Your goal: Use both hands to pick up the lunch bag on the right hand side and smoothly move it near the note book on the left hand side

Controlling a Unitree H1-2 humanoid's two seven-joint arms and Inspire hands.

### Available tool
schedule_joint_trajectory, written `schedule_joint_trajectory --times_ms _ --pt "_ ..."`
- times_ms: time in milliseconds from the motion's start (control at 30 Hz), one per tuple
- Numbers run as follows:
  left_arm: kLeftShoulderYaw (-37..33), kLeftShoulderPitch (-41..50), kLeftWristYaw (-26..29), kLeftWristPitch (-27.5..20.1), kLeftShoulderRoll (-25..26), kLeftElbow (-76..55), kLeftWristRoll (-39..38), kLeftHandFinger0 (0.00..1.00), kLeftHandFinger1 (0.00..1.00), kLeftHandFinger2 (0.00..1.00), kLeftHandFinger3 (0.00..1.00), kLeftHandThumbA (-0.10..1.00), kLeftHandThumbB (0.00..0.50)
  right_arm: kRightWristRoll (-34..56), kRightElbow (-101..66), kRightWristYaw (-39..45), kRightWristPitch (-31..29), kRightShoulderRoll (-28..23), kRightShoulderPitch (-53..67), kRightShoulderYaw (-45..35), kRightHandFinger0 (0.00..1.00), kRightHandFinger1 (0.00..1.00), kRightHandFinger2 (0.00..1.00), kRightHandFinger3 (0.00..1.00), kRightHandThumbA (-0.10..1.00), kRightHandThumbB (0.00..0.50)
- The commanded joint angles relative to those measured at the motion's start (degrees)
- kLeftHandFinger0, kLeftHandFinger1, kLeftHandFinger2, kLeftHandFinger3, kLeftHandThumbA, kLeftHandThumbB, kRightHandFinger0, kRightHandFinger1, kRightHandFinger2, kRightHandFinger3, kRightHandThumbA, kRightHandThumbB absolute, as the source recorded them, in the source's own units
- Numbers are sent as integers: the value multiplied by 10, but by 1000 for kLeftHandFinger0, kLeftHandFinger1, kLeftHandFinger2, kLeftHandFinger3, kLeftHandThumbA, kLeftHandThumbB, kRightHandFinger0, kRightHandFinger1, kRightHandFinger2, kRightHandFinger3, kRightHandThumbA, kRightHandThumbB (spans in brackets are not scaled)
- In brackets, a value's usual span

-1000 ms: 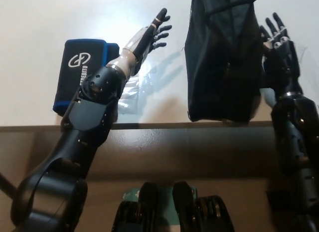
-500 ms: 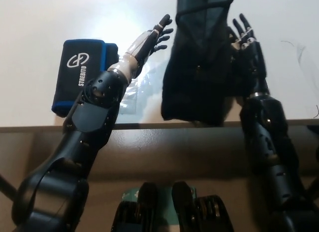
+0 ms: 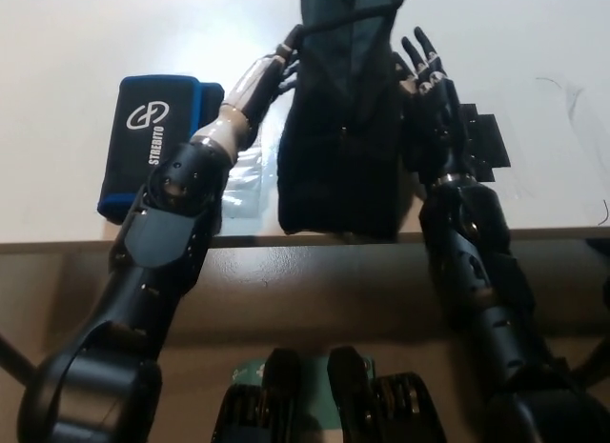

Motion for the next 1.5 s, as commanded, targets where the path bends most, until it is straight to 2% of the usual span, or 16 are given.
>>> schedule_joint_trajectory --times_ms 0,67,167,300,400,533,833,933,1167,1233,1267,1333,1467 --pt "22 -7 20 0 14 -43 -15 1000 1000 1000 1000 1000 320 -7 17 12 -37 21 -53 8 1000 1000 1000 1000 1000 253" --pt "31 -1 23 11 15 -60 -17 1000 1000 1000 1000 1000 313 -7 23 14 -38 23 -58 8 1000 1000 1000 1000 1000 253" --pt "39 10 30 -1 22 -75 -11 1000 1000 1000 1000 1000 298 -5 36 20 -39 28 -67 8 1000 1000 1000 1000 1000 251" --pt "46 23 34 -6 31 -95 -9 1000 1000 1000 1000 1000 313 -8 55 21 -47 36 -76 9 1000 1000 1000 1000 1000 254" --pt "56 35 34 13 31 -116 -16 1000 1000 1000 1000 1000 346 -9 62 22 -51 41 -76 9 1000 1000 1000 1000 1000 249" --pt "67 45 31 12 30 -137 -25 1000 1000 1000 1000 1000 315 -8 69 18 -57 49 -80 6 1000 1000 1000 1000 1000 250" --pt "68 56 33 12 37 -171 -27 1000 1000 1000 1000 1000 336 -24 86 19 -65 54 -96 20 1000 1000 1000 1000 1000 265" --pt "69 56 41 6 36 -185 -22 1000 1000 1000 1000 1000 292 -14 99 28 -64 57 -107 18 1000 1000 1000 1000 1000 268" --pt "70 60 40 12 32 -197 -29 1000 1000 1000 1000 1000 328 -9 110 35 -61 59 -116 15 1000 1000 1000 1000 1000 274" --pt "71 60 41 12 30 -197 -31 1000 1000 1000 1000 1000 326 -9 112 34 -63 59 -118 14 1000 1000 1000 1000 1000 265" --pt "72 61 41 10 29 -201 -33 1000 1000 1000 1000 1000 309 -10 115 31 -64 61 -120 14 1000 1000 1000 1000 1000 260" --pt "73 65 46 12 28 -209 -30 1000 1000 1000 1000 1000 317 -12 122 29 -65 64 -126 15 1000 1000 1000 1000 1000 252" --pt "75 68 42 16 32 -214 -33 1000 1000 1000 1000 1000 312 -10 127 34 -58 69 -132 15 1000 1000 1000 1000 1000 267"
